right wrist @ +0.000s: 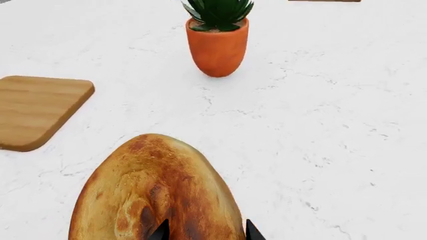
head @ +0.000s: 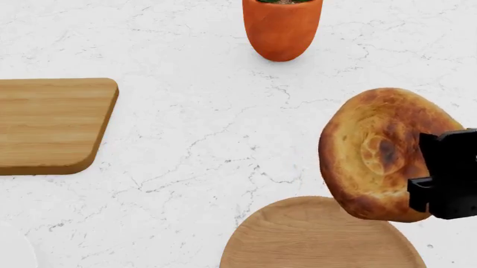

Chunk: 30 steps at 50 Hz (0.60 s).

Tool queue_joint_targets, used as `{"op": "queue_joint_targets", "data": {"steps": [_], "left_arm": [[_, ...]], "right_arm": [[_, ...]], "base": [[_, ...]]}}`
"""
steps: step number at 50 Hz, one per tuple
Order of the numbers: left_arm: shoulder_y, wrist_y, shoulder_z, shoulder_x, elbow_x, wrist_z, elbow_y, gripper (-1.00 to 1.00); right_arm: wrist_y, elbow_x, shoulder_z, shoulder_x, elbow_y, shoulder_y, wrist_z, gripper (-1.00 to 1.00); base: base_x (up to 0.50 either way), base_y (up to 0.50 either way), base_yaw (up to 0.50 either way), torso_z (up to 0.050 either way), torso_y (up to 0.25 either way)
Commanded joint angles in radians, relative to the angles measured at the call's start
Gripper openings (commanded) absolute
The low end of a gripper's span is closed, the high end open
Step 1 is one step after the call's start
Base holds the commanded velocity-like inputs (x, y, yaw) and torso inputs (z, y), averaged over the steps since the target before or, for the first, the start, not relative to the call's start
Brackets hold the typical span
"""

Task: Place all breads on the cutting board.

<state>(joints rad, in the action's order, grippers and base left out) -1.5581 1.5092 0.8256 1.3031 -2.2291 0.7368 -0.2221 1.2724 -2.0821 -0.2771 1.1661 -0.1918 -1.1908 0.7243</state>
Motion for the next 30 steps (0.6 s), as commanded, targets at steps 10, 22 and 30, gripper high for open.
{"op": "queue_joint_targets", "data": {"steps": [10,22,30], "left_arm": [[-0.405,0.010,-0.033,-0.015,-0.171,0.154,0.175,-1.00],[-0.588,0.048,-0.060,-0.118,0.024,0.096,0.359,-1.00],[-0.589,0.036,-0.083,-0.115,0.116,0.031,0.334,-1.00]], "right_arm": [[-0.018,0.085,0.041,0.031,-0.073,-0.111,0.063,-1.00],[-0.069,0.080,0.048,0.033,-0.070,-0.094,0.109,-1.00],[-0.068,0.104,0.041,0.015,-0.065,-0.105,0.098,-1.00]], "base": [[0.00,0.00,0.00,0.000,0.000],[0.00,0.06,0.00,0.000,0.000],[0.00,0.48,0.00,0.000,0.000]]}}
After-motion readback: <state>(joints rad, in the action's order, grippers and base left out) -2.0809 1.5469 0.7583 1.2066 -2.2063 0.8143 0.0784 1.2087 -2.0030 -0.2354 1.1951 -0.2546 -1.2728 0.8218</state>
